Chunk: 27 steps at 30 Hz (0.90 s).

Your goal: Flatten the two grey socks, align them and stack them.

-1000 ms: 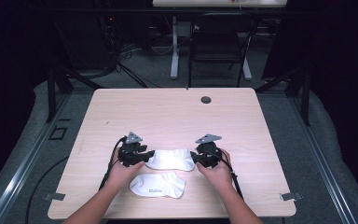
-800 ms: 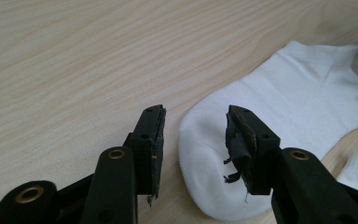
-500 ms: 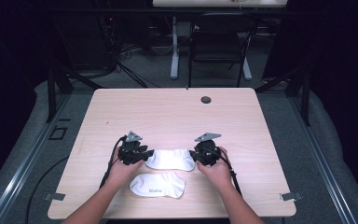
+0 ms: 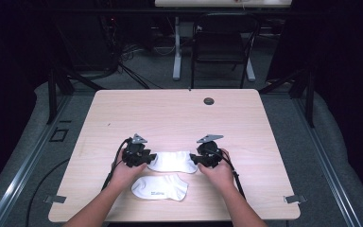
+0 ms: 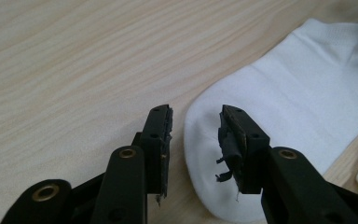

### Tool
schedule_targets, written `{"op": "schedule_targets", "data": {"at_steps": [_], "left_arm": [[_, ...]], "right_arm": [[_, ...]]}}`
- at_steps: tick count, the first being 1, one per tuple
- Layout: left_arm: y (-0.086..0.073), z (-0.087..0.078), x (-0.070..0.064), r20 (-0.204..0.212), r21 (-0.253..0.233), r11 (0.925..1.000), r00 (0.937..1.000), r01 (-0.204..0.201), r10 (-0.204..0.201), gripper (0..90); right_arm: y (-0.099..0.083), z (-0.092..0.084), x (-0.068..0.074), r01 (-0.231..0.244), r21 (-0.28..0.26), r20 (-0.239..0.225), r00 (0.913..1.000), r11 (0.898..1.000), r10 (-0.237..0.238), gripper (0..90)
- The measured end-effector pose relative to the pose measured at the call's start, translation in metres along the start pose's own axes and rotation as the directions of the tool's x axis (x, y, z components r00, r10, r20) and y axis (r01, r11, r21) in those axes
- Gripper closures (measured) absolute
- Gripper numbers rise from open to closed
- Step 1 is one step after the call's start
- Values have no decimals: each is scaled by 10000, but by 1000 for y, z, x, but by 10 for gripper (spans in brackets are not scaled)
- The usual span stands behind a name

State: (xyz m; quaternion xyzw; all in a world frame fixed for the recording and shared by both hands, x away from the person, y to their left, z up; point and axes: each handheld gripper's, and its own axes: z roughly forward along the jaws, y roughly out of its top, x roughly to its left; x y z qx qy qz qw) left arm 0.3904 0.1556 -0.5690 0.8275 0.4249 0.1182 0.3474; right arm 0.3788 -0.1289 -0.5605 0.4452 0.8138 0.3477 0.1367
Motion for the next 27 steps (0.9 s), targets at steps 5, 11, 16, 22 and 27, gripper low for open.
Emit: {"op": "schedule_targets", "data": {"at_steps": [5, 11, 16, 22, 27], "left_arm": [[-2, 1, 1, -63, 211, 9998, 10000, 50, -49, 737], [-4, 0, 3, 205, 357, 9992, 9996, 162, -169, 846], [-4, -1, 2, 172, 247, 9996, 9997, 148, -153, 888], [-3, -5, 2, 220, 143, 9997, 9995, 202, -205, 890], [-2, -10, 4, 179, -42, 9998, 9996, 203, -202, 891]], "right_arm": [[-1, 3, 0, -101, 163, -199, 9997, 9998, 105, 694], [-2, 5, 4, 91, 489, -337, 9994, 9988, -74, 832], [-1, 2, 4, 173, 521, -318, 9994, 9985, -157, 863], [0, -3, 7, 139, 285, -402, 9991, 9995, -128, 864], [4, -7, 8, 178, 183, -467, 9988, 9997, -169, 865]]}}
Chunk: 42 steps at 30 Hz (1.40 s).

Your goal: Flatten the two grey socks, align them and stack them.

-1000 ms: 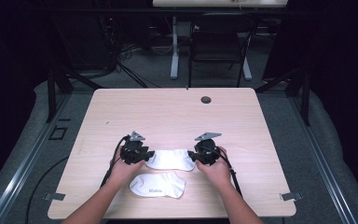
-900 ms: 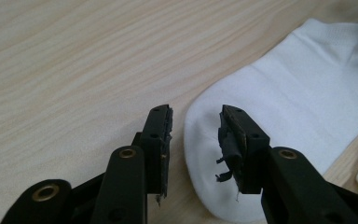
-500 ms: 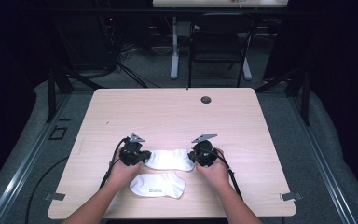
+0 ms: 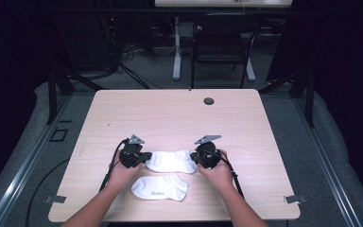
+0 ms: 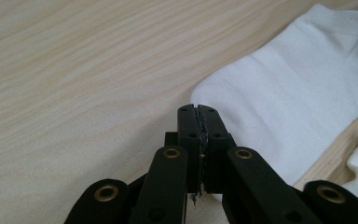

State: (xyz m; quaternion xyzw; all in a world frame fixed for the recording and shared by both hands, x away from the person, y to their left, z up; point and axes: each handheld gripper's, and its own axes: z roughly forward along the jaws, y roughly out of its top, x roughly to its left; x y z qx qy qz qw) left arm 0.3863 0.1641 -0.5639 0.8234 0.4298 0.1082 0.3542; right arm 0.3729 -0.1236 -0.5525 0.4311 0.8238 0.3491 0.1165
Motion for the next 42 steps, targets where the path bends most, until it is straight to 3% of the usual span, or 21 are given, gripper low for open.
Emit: {"op": "schedule_targets", "data": {"at_steps": [4, 17, 29, 42], "left_arm": [[0, -4, 3, 51, -157, 9998, 9999, 120, -119, 891], [5, -24, 7, 32, -473, 9989, 10000, -53, 55, 891], [7, -34, 3, 205, -654, 9978, 9997, -141, 154, 892], [1, -51, -8, 604, -796, 9963, 9975, -308, 357, 892]], "right_arm": [[3, -3, 2, 56, -168, -28, 10000, 9998, -57, 865], [12, -14, 10, 146, -483, -258, 9995, 9987, -159, 867], [16, -26, 15, 303, -686, -363, 9988, 9972, -328, 871], [13, -44, 30, 720, -892, -666, 9947, 9934, -781, 872]]}}
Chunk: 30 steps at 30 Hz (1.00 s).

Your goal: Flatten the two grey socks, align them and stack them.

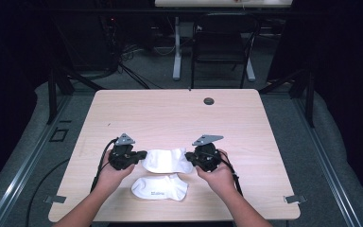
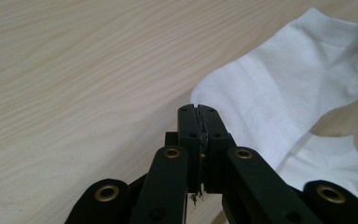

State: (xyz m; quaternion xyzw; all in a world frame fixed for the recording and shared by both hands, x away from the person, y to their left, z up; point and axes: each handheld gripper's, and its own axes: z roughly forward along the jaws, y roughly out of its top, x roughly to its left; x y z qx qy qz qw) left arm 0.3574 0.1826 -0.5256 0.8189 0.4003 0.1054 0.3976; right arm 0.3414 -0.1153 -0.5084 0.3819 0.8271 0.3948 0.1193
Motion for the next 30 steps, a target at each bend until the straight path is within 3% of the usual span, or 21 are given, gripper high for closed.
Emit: {"op": "schedule_targets", "data": {"at_steps": [9, 30], "left_arm": [[-12, -16, -7, 371, -197, 9998, 9993, 50, -43, 892], [-38, -35, -21, 612, -127, 9999, 9981, 82, -74, 892]], "right_arm": [[-4, -8, 9, 165, -19, -252, 9995, 9999, -166, 872], [-21, -23, 32, 342, -1, -843, 9959, 9994, -341, 872]]}}
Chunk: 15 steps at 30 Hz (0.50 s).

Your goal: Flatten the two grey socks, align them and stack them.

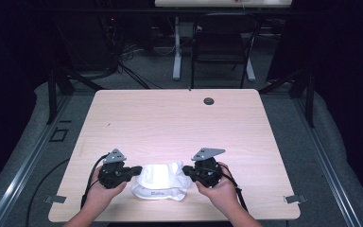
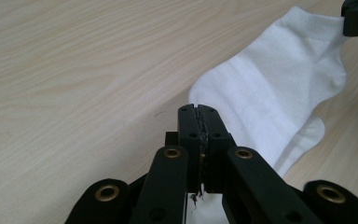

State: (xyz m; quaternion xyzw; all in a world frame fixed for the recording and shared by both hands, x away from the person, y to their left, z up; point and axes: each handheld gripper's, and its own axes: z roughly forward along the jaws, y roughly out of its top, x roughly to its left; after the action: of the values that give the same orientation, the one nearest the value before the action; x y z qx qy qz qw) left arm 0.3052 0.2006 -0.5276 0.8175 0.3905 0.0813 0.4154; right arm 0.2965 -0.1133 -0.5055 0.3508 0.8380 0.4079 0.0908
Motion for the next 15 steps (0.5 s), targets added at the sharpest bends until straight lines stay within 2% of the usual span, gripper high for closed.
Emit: {"op": "schedule_targets", "data": {"at_steps": [4, 8, 15], "left_arm": [[-6, -2, -3, 42, 40, 10000, 10000, 24, -24, 892], [-11, -3, -4, -142, 161, 9997, 9997, -178, 180, 892], [-21, -4, -4, -87, 255, 9997, 10000, -38, 40, 892]], "right_arm": [[-6, 0, 6, 79, 82, -117, 9999, 9999, -78, 872], [-11, 1, 10, 119, 137, -234, 9997, 9998, -116, 872], [-17, 5, 15, 59, 166, -352, 9994, 9998, -53, 873]]}}
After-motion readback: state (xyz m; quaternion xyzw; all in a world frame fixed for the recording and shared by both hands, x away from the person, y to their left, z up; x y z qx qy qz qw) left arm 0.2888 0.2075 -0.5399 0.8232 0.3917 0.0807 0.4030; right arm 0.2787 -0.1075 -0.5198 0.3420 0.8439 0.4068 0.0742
